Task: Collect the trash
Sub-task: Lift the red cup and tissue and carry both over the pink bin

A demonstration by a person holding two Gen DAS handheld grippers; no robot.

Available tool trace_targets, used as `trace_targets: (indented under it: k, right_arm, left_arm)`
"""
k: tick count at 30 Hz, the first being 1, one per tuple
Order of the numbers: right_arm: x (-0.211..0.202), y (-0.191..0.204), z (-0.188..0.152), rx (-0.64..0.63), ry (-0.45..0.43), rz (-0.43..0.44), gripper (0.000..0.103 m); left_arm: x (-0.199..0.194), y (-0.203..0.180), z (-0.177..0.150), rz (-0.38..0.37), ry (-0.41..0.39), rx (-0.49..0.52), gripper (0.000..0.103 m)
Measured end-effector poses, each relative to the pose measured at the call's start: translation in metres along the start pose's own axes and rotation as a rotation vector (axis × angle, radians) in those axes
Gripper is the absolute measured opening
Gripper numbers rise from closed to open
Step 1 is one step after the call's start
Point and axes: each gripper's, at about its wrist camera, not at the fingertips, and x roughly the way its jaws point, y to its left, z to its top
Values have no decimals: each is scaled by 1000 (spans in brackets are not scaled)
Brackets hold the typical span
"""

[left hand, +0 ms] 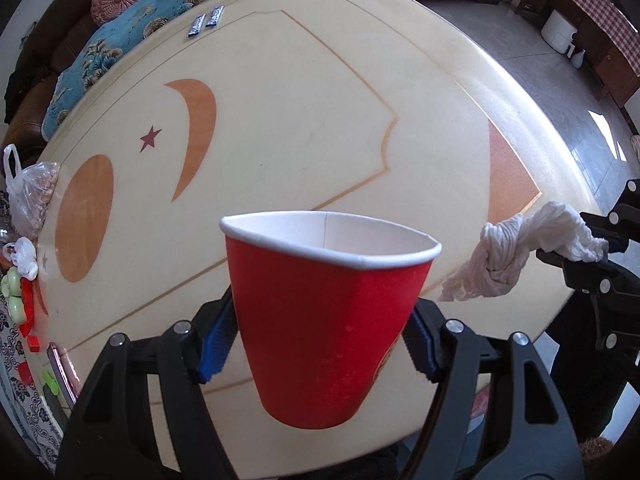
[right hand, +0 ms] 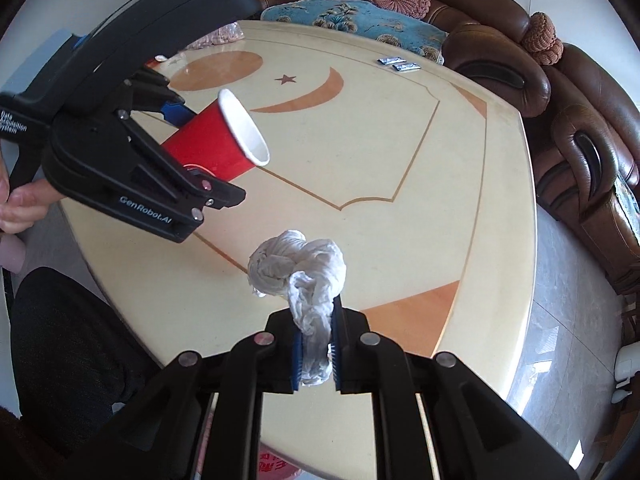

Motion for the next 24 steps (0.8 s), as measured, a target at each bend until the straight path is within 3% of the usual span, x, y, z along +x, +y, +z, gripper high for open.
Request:
trace_targets:
  k: [15, 24]
  right_arm:
    - [-112, 42, -35, 41, -112, -61, 11]
    - [-145, 68, -76, 48, -132, -69, 11]
  left_arm:
    - [-71, -16, -82, 30, -127, -120, 70]
    - [-95, -48, -132, -26, -160, -144, 70]
